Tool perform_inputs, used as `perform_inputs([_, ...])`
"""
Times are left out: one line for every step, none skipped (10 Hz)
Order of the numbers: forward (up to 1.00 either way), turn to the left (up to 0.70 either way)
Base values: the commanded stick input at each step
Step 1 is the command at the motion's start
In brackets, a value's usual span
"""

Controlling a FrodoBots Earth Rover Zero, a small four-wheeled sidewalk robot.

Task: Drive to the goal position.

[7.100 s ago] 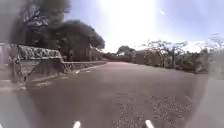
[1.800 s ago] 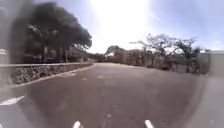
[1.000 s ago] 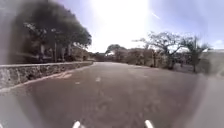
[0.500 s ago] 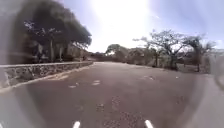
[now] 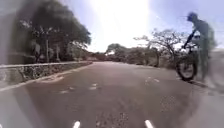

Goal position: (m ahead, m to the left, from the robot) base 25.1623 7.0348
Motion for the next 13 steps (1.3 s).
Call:
perform_inputs([0.85, 0.00])
perform_inputs([0.85, 0.00])
perform_inputs([0.85, 0.00])
perform_inputs([0.85, 0.00])
perform_inputs([0.85, 0.00])
perform_inputs([0.85, 0.00])
perform_inputs([0.85, 0.00])
perform_inputs([0.85, 0.00])
perform_inputs([0.85, 0.00])
perform_inputs([0.85, 0.00])
perform_inputs([0.85, 0.00])
perform_inputs([0.85, 0.00])
perform_inputs([0.85, 0.00])
